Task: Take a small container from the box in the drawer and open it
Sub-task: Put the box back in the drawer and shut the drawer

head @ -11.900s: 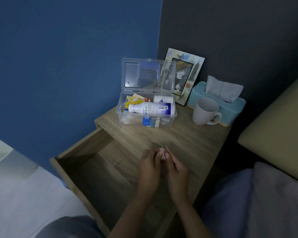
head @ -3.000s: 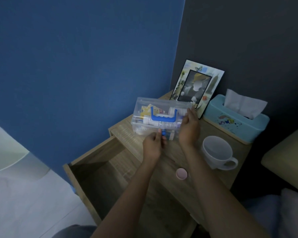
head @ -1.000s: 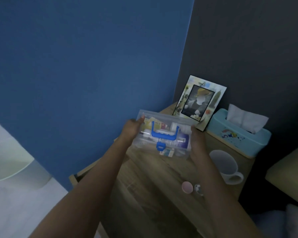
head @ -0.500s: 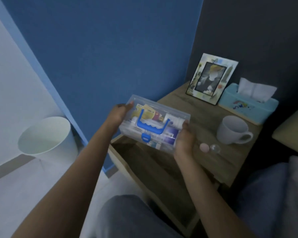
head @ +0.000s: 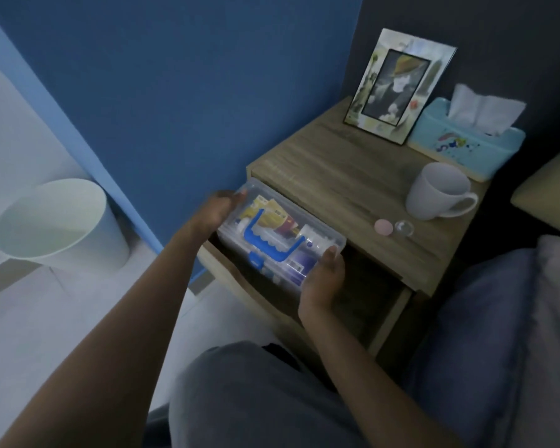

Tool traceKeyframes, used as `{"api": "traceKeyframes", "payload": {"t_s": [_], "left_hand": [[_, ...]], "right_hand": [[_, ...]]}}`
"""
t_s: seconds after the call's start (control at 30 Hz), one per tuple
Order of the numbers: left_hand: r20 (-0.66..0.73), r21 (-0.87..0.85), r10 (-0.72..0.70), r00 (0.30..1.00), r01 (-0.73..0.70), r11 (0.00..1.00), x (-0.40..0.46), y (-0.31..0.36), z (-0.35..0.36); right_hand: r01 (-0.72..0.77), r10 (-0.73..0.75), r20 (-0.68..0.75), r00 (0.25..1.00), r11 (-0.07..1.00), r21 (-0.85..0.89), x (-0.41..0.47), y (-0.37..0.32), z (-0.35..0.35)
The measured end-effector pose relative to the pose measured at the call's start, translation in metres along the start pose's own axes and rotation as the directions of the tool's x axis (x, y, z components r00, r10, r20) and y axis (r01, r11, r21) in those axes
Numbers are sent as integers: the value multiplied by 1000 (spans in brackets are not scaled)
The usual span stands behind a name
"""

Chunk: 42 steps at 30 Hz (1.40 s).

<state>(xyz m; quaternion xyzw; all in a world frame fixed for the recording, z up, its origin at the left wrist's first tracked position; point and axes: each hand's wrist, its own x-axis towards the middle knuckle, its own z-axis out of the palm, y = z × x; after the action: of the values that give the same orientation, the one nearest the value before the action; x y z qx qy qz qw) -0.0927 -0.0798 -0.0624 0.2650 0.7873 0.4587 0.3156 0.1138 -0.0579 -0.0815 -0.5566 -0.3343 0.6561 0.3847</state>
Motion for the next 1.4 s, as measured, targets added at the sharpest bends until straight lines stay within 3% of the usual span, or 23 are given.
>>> {"api": "traceKeyframes", "payload": {"t_s": [0.13,0.33,0.67,0.9,1.07,1.13,1.23,1.33,1.4], "left_hand": [[110,27,-78,991,75,997,13,-12,12],[158,167,-231,960,204,965,21,-18,30],[196,210,-287,937,246,946,36,-27,51],[175,206,-257,951,220,954,37,-35,54],[-16,91,-53,998,54,994,8,-28,49],[-194,128,39,980,-14,992,-15,-30,44],[-375,194,3,927,76,978,-51,-38,40],[-352,133,-186,917,246,960,-72,-45,43],[-316,-2,-231,920,243,970,-76,-46,45]], "right_hand": [[-45,44,-38,998,999,-20,13,16,-2],[-76,73,-73,995,996,-44,31,41,-4],[-104,94,-161,982,993,-54,60,57,-8],[-82,70,-79,994,984,-156,58,47,-14],[138,-56,233,971,926,-352,36,21,-38],[326,-144,401,905,840,-434,26,8,-49],[630,-304,573,761,557,-541,28,-12,-53],[722,-316,650,691,291,-627,54,-25,-43],[731,-237,695,678,124,-671,77,-31,-32]]}}
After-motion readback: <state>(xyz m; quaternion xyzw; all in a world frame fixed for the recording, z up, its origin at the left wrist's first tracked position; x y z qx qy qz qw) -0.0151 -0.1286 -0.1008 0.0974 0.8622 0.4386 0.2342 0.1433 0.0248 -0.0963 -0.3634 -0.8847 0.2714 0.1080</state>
